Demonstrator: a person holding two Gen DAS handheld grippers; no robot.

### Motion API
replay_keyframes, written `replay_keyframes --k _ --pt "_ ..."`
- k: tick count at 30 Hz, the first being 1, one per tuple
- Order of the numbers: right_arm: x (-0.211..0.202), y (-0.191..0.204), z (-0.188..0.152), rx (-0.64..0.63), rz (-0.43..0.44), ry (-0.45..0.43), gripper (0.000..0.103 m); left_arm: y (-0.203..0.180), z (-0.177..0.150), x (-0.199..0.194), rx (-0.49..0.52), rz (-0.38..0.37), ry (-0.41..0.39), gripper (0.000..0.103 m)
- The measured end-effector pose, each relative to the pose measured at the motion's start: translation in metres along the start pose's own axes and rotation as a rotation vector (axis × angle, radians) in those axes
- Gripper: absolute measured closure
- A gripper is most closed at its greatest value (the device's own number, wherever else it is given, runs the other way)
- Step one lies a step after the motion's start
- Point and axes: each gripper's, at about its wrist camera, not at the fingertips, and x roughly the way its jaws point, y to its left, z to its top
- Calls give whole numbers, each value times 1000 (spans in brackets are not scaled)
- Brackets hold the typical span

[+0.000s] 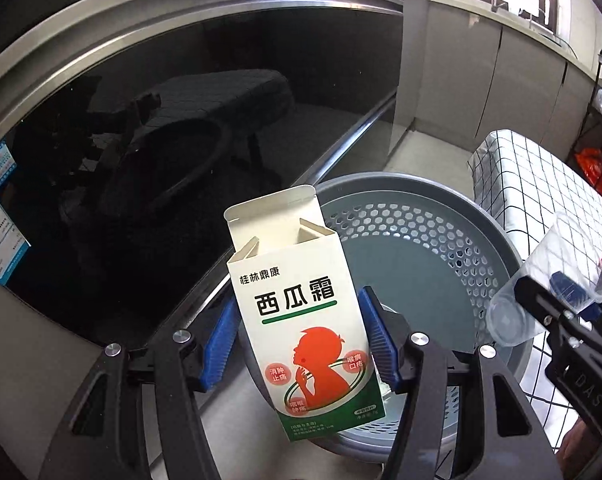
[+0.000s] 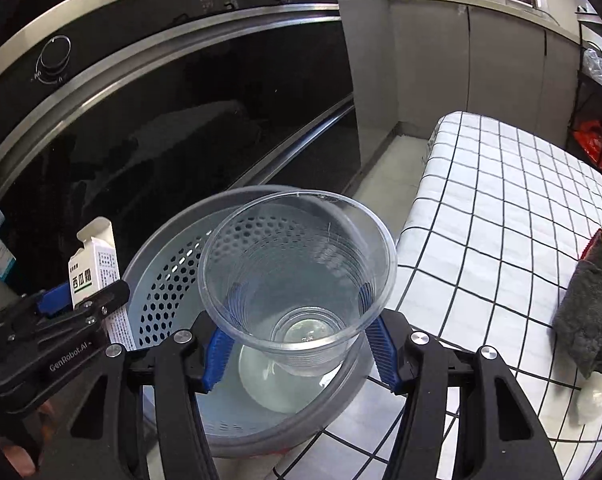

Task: Collect trash
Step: 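Carry carton and cup over the grey basket and open both tools to drop them, then move both open tools back over the table toward the remaining trash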

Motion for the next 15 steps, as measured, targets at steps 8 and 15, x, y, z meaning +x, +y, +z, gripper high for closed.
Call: replay_keyframes --k 8,15 --pt "5 3 1 -32 -7 5 25 3 0 -8 0 18 -40 28" --pt "2 3 -1 -36 -20 -10 25 5 1 -10 -9 19 -45 25"
